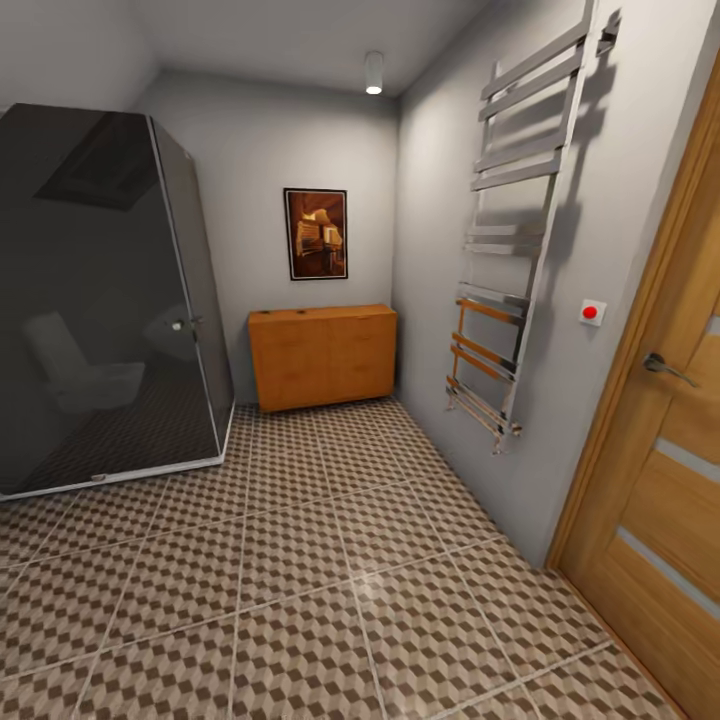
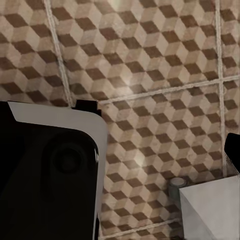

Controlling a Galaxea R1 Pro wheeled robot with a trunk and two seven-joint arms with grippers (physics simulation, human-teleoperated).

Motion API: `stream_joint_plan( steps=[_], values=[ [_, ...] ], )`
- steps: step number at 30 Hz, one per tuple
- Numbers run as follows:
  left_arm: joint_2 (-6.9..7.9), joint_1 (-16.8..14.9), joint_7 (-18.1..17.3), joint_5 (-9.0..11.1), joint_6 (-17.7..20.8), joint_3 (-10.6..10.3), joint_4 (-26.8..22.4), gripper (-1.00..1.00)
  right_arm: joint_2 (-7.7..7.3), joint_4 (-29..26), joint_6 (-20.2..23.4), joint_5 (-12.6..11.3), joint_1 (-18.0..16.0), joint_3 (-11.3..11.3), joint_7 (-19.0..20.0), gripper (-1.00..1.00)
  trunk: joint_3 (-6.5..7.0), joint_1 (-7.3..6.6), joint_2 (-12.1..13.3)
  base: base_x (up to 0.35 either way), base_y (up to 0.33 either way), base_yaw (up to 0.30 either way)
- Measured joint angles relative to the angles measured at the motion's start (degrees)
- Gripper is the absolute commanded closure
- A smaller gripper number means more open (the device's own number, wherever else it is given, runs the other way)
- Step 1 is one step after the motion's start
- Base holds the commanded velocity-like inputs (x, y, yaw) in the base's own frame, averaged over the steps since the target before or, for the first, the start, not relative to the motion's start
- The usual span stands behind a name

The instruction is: Take the four mousetraps from the cabinet in the bathroom and place them on the bathroom floor. Make sure all four end up on the same floor surface, and ensure that at least two of them are either under or directly next to the same bathroom sink.

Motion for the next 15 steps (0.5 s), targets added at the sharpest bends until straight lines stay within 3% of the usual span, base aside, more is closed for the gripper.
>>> stream_joint_plan(
  steps=[15],
  values=[
    [0.02, 0.0, 0.0, 0.0, 0.0, 0.0, 0.0, -1.0, 0.05, 0.0, 0.0, 0.0, 0.0, 0.0, 0.0, -1.0, 0.0, 0.0, 0.0, 0.0, 0.0, 0.296]
  ],
)
